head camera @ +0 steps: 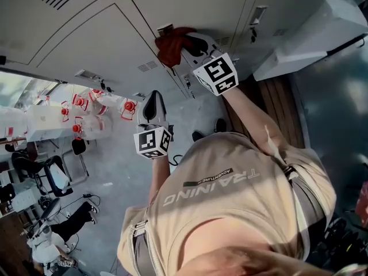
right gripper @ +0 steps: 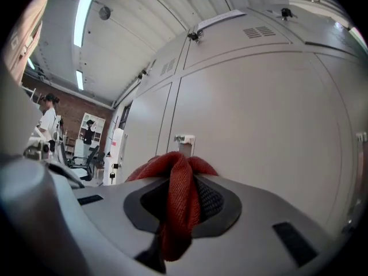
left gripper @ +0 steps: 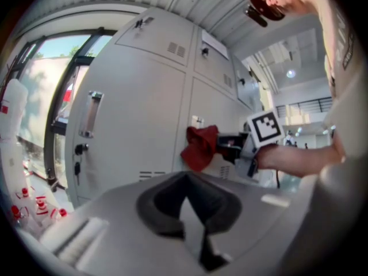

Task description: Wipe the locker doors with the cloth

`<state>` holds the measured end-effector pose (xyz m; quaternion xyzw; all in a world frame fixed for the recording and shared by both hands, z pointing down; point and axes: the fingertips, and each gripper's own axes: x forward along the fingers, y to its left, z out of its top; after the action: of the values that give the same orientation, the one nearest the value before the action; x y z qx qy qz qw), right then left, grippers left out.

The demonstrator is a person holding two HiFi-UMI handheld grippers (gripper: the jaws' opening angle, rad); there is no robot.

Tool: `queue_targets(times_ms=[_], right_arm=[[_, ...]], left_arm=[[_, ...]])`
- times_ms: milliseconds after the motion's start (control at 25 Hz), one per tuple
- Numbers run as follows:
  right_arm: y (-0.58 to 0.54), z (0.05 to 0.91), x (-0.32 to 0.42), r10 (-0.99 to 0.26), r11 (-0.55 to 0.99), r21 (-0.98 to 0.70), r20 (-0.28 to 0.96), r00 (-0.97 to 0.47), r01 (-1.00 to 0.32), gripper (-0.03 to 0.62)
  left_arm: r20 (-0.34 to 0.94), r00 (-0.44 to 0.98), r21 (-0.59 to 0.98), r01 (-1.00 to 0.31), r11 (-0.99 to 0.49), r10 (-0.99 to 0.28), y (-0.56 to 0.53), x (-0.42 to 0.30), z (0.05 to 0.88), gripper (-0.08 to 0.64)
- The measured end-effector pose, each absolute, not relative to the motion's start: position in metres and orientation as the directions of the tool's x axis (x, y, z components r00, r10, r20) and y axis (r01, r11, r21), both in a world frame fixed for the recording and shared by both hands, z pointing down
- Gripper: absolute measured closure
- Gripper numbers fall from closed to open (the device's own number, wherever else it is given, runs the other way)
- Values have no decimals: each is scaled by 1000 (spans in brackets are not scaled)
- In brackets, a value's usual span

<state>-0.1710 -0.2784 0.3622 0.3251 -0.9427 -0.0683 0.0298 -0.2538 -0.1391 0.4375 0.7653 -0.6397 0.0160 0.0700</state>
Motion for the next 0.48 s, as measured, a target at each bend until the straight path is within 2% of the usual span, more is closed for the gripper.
queue_targets(times_ms=[480], right_arm=[[-286,511,-170,-613,768,19,312,-726,-640,529]], left_arm=[[145,157,104,-984,-143,-977,-123,-265,447,555]])
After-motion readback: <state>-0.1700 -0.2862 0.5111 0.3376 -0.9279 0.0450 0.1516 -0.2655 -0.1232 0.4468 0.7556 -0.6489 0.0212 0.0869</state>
